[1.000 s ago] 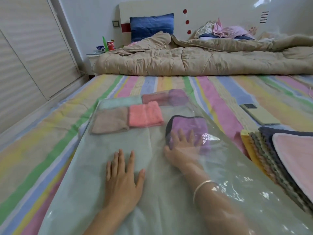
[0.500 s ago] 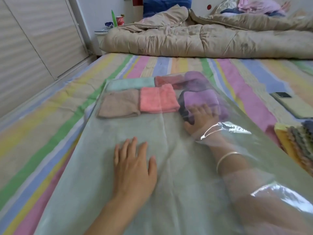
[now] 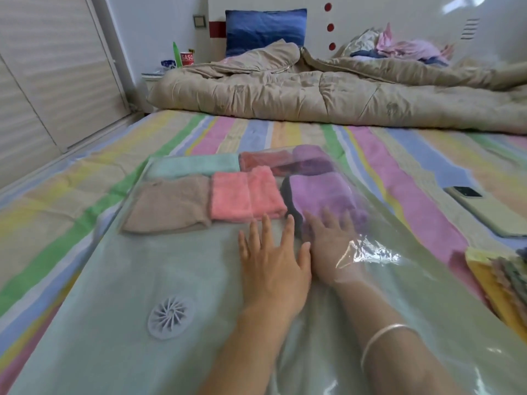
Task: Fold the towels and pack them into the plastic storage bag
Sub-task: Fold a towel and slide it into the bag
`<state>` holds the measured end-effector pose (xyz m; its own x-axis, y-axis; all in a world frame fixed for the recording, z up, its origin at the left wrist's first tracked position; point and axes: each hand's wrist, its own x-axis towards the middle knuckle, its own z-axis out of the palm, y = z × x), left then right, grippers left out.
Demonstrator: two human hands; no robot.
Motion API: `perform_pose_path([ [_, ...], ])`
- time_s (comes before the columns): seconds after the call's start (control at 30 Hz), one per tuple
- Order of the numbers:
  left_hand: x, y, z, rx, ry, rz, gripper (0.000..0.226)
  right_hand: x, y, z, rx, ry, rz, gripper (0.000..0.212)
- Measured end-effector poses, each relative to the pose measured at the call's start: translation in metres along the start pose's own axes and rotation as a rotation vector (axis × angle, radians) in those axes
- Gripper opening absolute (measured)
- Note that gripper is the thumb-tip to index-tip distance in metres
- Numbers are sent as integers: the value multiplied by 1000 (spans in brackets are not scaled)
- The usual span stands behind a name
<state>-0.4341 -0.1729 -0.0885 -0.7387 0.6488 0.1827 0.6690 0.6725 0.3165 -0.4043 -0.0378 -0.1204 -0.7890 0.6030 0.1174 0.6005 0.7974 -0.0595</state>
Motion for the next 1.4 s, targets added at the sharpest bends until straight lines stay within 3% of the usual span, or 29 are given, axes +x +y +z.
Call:
perform_pose_path([
  [0.13,0,-3,4,-19,16,1,90,30,-1,-4,75,0,53,54],
  [0.23,0,-4,7,-22,22,2,89,58,1,7,61,53,-3,77],
  [0.33,1,-5,10,-30,25,4,88,65,1,3,71,15,11,67],
  [0.5,-2,-7,10,-17,19,17,89,47,0,-2,114,24,-8,82],
  [0.67,-3,-18,13,-200,263,106,54,-11,-2,-13,95,-37,-18,79],
  [0.73,-8,-22,7,-232,286,173,42,-47,-8,-20,121,8,6,81],
  [0.8,-20,-19,-4,-215,268,203,39,-86,-11,-25,189,66,14,60],
  [0.87,-40,-7,-18,-200,243,217,39,-131,-13,-35,187,19,-30,51],
  [1.1,-151,68,-59,-404,80,369,30,-285,10,-63,148,-126,-196,61],
  [1.2,-194,76,-51,-426,-65,408,41,-344,39,-104,325,-192,-336,43],
  [1.3,-214,71,-37,-200,-360,378,82,-380,77,-138,453,-157,-315,34],
  [1.4,-221,75,-38,118,-498,351,72,-392,116,-158,563,43,-160,27],
])
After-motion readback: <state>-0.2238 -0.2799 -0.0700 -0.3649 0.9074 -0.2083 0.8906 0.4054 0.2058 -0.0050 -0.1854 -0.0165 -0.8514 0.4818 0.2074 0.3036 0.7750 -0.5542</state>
